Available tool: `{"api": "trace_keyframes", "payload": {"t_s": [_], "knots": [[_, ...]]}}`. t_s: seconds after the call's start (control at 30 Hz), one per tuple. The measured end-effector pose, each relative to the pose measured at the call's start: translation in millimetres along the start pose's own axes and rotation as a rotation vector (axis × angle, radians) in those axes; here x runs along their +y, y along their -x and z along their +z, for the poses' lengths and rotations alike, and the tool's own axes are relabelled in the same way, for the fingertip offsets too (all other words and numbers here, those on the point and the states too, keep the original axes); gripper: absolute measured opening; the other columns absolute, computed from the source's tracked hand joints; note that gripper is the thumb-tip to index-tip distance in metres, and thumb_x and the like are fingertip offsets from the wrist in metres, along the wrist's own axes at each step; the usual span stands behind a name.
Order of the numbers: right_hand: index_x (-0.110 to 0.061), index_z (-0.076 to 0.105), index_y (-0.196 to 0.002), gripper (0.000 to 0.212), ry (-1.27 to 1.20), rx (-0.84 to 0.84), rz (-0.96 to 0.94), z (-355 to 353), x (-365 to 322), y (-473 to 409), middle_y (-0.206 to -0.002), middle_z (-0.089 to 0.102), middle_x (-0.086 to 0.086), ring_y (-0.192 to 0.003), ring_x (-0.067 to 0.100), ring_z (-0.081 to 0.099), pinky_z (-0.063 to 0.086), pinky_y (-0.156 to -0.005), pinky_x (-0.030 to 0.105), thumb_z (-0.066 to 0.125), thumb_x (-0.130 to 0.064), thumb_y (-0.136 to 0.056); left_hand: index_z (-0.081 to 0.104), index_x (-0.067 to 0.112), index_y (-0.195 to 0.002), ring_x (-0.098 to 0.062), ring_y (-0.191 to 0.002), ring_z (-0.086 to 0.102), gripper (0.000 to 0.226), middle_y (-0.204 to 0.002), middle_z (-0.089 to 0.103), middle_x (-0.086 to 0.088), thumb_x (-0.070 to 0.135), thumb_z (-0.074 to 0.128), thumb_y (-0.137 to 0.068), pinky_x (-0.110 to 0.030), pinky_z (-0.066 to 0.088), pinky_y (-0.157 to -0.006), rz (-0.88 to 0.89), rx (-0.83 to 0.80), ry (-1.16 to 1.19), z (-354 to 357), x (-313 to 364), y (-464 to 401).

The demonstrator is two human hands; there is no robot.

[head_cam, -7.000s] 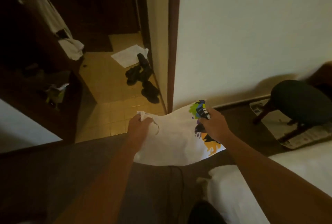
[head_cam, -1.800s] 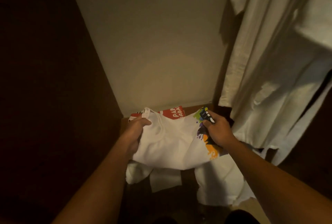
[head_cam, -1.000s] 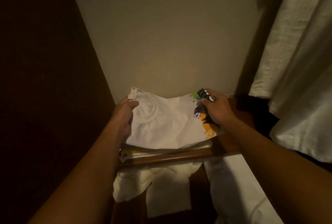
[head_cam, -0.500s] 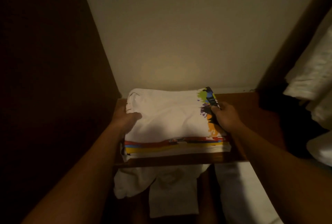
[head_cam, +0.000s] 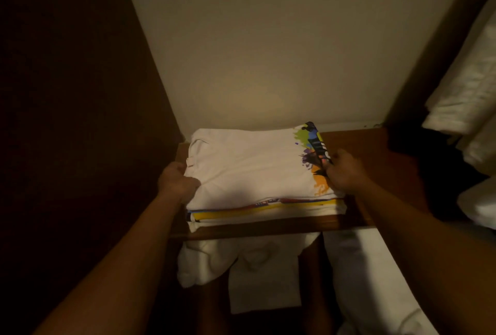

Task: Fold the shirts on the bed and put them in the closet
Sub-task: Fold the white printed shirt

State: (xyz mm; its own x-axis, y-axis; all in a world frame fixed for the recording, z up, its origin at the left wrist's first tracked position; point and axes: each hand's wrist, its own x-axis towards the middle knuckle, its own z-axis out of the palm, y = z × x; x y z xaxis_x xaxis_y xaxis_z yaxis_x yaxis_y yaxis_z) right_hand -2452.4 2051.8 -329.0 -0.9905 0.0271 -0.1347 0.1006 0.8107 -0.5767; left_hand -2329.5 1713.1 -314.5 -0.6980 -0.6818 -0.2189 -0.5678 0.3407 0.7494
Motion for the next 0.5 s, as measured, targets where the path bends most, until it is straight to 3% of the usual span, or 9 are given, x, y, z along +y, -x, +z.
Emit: {"api": "trace_keyframes", "payload": {"t_s": [0.07,0.13,0.2,0.27,0.37,0.5], "knots": [[-0.011,0.053,-0.124,0.034,0.184,0.075,-0.058,-3,-4,8,-0.126,0.056,0.017,-0.115,0.040,0.055,0.045,-0.084,0.041,0.055,-0.031,-0.097,0.053,0.019,-0.138,-0.042,-0.119,0.054,0.061,-0.139,0.046,-0.016,0.022,0.077,-0.081,-0.046,0.051,-0.098,0.073,0.112,-0.257,5,7,6],[-0.011,0.052,-0.128,0.039,0.308,0.195,-0.204,-3,-15,16,-0.129,0.050,0.017,-0.118,0.040,0.050,0.045,-0.089,0.044,0.052,-0.035,-0.096,0.048,0.022,-0.141,-0.040,-0.125,0.049,0.059,-0.141,0.043,-0.015,0.036,0.067,-0.087,-0.049,0.046,-0.100,0.257,0.206,-0.459,14,19,16],[-0.015,0.051,-0.133,0.044,0.355,0.231,-0.373,3,-30,23,-0.134,0.048,0.016,-0.120,0.036,0.047,0.042,-0.093,0.044,0.047,-0.041,-0.097,0.049,0.020,-0.145,-0.037,-0.134,0.043,0.058,-0.148,0.045,-0.013,0.048,0.054,-0.094,-0.050,0.038,-0.107,0.498,0.170,-0.519,28,29,26],[-0.024,0.042,-0.145,0.052,0.419,0.103,-0.454,15,-38,22,-0.150,0.038,0.012,-0.133,0.033,0.037,0.034,-0.105,0.047,0.036,-0.051,-0.100,0.044,0.023,-0.149,-0.034,-0.141,0.038,0.068,-0.155,0.042,-0.009,0.064,0.034,-0.096,-0.051,0.032,-0.111,0.641,0.035,-0.647,43,25,26],[-0.042,0.011,-0.158,0.063,0.504,-0.118,-0.448,33,-24,19,-0.168,0.009,0.002,-0.154,0.025,0.010,0.015,-0.118,0.053,0.020,-0.066,-0.101,0.020,0.032,-0.160,-0.031,-0.152,0.021,0.076,-0.168,0.020,-0.006,0.074,0.022,-0.097,-0.052,0.019,-0.119,0.550,-0.182,-0.814,56,1,17],[-0.047,-0.009,-0.157,0.068,0.523,-0.153,-0.447,35,-3,18,-0.169,-0.009,-0.001,-0.155,0.021,-0.005,0.009,-0.120,0.050,0.017,-0.071,-0.098,0.007,0.038,-0.161,-0.025,-0.157,0.005,0.082,-0.171,0.005,-0.001,0.081,0.020,-0.092,-0.051,0.008,-0.123,0.487,-0.258,-0.846,54,-6,10]]}}
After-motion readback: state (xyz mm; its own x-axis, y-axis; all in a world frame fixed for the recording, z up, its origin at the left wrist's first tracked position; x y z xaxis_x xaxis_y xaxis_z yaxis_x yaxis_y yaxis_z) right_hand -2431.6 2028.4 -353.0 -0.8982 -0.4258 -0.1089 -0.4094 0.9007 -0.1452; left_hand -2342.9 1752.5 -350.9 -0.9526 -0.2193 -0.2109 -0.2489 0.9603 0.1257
